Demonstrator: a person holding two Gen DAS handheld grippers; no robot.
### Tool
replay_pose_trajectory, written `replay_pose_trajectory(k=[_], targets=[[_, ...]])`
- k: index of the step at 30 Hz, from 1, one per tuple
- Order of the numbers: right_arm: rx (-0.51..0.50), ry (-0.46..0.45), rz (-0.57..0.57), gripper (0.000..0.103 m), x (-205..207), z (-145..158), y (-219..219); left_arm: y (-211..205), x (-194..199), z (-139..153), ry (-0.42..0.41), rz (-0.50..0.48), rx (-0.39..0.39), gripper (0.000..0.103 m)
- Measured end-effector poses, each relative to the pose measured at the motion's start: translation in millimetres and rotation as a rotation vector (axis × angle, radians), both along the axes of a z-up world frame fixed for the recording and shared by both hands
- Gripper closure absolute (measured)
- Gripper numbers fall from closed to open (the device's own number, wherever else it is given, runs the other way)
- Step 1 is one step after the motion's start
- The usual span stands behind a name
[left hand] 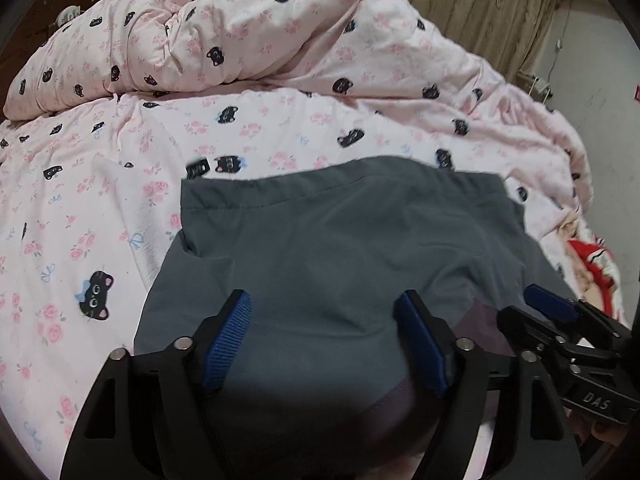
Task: Fold clothes
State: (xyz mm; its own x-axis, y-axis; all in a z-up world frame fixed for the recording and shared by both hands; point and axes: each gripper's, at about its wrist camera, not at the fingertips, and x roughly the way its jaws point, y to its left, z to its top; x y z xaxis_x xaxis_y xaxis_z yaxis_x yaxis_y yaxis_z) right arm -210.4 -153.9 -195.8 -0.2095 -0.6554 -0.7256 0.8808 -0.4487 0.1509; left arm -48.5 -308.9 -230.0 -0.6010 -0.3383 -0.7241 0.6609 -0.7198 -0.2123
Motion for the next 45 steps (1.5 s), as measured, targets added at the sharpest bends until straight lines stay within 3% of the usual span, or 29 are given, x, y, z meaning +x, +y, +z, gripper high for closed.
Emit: replay_pose_trajectory(k=[6,10,14,20,25,29,35,42,45], targets=[[0.014,-0.008,0.008,0.033,-2.1,-4.2,0.0,-0.6,-0.4,-3.4,0.000,0.013,0.008,0.024],[-0.083,-0.071,-0.038,0.033,-7.4,20.1,25.2,11.1,10.2,19.9,0.100,0.016,-0.016,0.025],[-0.231,-0.220,-0.122,0.033,-19.6,35.8,74.3,37.5,11.0,38.2,0.187,-0.056,-0.109,0.025],[-0.371,-0.494,-0.227,0.033,-29.5,11.6,128.9,45.0,-9.0,18.9,0.082,-0.067,-0.140,0.024],[-0.408,-0.683,-0.267,0.032,-32.9,-25.0,128.6,46.4,-15.2,8.0,0.035,-0.062,-0.148,0.024],[-0.443,-0.688,-0.270,0.032,-35.4,-28.6,112.8,47.3,-19.4,0.2,0.003,-0.058,-0.152,0.024],[-0.472,-0.666,-0.327,0.032,-43.3,-33.3,91.8,44.8,-18.3,-1.5,0.018,-0.060,-0.135,0.024],[-0.458,-0.638,-0.466,0.035,-47.4,-36.5,95.8,42.9,-17.7,-2.1,0.027,-0.062,-0.127,0.024],[-0.452,-0.629,-0.460,0.035,-49.6,-39.9,93.9,44.2,-19.9,-2.9,0.014,-0.061,-0.135,0.023]])
